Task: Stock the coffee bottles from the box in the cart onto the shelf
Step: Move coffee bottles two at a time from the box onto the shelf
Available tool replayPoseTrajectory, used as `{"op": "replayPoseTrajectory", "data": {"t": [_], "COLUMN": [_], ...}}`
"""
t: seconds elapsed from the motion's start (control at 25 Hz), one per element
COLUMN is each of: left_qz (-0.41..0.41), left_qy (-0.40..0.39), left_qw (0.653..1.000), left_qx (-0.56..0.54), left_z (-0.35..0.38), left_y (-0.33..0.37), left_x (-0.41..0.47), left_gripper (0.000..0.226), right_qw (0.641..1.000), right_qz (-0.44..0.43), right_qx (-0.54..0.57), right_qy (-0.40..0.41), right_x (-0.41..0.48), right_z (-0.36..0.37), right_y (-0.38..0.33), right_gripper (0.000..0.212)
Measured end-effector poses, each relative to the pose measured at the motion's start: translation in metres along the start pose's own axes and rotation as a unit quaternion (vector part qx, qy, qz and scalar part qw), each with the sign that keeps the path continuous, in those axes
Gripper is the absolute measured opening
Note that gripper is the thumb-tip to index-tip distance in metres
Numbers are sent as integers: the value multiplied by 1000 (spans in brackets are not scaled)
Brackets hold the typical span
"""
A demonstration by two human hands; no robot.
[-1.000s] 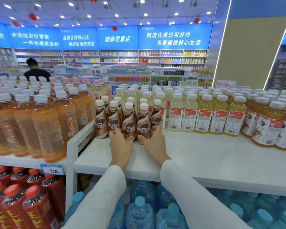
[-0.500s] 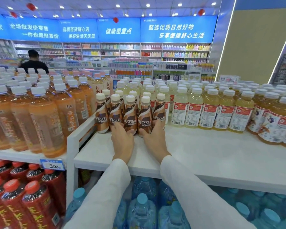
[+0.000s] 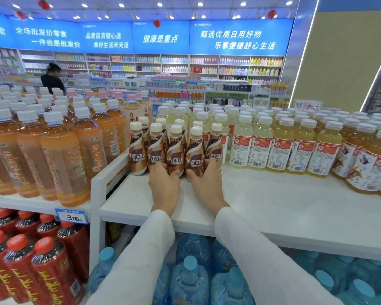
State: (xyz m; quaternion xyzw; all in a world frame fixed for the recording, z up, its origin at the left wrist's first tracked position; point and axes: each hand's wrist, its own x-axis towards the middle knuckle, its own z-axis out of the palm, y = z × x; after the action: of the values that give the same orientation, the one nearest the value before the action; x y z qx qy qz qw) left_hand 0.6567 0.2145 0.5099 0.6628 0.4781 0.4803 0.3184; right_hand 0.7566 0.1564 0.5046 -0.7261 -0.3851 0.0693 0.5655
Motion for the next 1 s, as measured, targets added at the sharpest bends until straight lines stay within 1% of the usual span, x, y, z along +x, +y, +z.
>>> {"op": "replayPoseTrajectory", "data": {"t": [0.12, 0.2, 0.32, 0.4, 0.48, 0.6, 0.68, 0.8, 0.88, 0.92, 1.0], "left_qz": [-5, -11, -4, -4, -6, 33, 45, 5, -38, -64, -124], "left_qy": [0, -8, -32, -44, -46, -28, 9, 62, 95, 113, 139], "left_qw": [1000, 1000, 999, 997, 996, 999, 999, 998, 994, 991, 982], "left_qx": [12, 12, 23, 59, 75, 20, 7, 25, 31, 37, 43], "left_z": [0, -5, -17, -28, -42, -76, -101, -142, -171, -186, -212], "left_y": [-1, 0, 2, 1, -4, -15, -28, -63, -87, -101, -123], "left_x": [-1, -5, -19, -34, -58, -112, -151, -211, -249, -268, -305], "left_gripper": [32, 28, 25, 37, 40, 30, 26, 24, 22, 21, 21], "right_qw": [1000, 999, 998, 995, 993, 990, 984, 970, 964, 963, 960], "right_qz": [14, 27, 25, 15, -10, -61, -93, -113, -118, -113, -67], "right_qx": [-1, 5, -15, -48, -63, -39, -9, 43, 74, 76, 83], "right_qy": [-7, -22, -59, -82, -99, -122, -149, -210, -226, -231, -259], "right_x": [-2, -7, -27, -48, -74, -122, -153, -205, -237, -254, -288], "right_z": [0, -7, -29, -50, -69, -88, -93, -81, -64, -52, -31], "right_y": [0, -1, 0, -2, -3, -2, 1, 11, 23, 32, 52], "right_gripper": [57, 66, 57, 53, 46, 33, 28, 21, 19, 19, 18]}}
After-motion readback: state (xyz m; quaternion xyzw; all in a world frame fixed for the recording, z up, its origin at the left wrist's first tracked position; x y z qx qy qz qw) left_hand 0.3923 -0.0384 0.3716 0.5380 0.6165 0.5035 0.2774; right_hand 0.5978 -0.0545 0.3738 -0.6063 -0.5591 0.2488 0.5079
